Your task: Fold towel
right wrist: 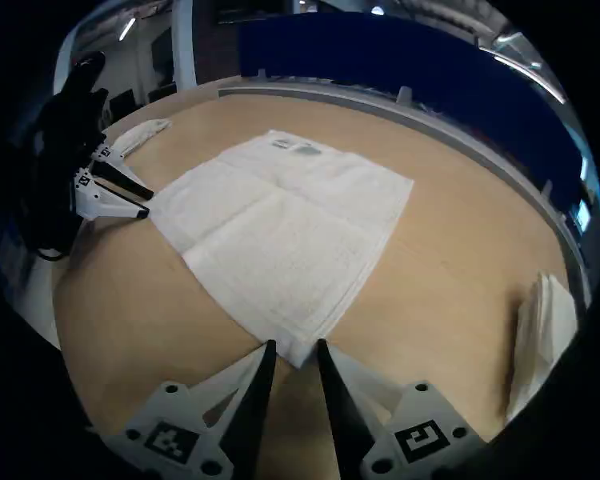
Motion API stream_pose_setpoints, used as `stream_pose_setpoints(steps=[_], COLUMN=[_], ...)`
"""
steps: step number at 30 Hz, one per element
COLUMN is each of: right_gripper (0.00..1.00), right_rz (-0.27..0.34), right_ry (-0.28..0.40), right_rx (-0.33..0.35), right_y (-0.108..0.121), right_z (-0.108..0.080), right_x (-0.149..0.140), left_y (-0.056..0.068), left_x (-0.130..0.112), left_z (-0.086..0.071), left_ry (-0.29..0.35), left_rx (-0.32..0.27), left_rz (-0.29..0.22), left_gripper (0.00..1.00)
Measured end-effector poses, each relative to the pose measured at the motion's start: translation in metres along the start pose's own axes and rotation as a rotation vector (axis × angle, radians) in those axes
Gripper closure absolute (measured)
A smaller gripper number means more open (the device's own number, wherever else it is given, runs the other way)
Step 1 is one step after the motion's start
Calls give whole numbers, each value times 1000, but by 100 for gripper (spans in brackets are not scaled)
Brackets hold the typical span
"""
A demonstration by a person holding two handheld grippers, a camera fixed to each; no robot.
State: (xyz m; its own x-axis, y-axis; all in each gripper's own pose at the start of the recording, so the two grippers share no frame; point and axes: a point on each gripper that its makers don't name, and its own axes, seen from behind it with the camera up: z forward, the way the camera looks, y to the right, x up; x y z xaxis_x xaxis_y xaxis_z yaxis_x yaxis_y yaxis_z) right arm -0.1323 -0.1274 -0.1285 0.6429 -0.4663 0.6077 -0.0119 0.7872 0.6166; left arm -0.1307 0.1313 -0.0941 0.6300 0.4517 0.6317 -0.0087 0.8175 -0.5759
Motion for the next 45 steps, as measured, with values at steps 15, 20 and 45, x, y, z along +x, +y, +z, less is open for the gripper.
stream_pose_setpoints(steps=[15, 20, 45], right_gripper=[84, 84, 84], right_rz=[49, 44, -11], right_ry=[2, 14, 27], right_rx=[4, -4, 20], right_y=[1, 4, -3], right_z=[2, -2, -64], right_x=[4, 10, 54], left_y=[2, 7, 12], left_x=[0, -1, 29], left_z=[0, -2, -68], left_ry=[-10, -14, -6], left_rx=[28, 6, -21], left_rz=[-4, -24, -121], left_gripper=[88, 89, 89])
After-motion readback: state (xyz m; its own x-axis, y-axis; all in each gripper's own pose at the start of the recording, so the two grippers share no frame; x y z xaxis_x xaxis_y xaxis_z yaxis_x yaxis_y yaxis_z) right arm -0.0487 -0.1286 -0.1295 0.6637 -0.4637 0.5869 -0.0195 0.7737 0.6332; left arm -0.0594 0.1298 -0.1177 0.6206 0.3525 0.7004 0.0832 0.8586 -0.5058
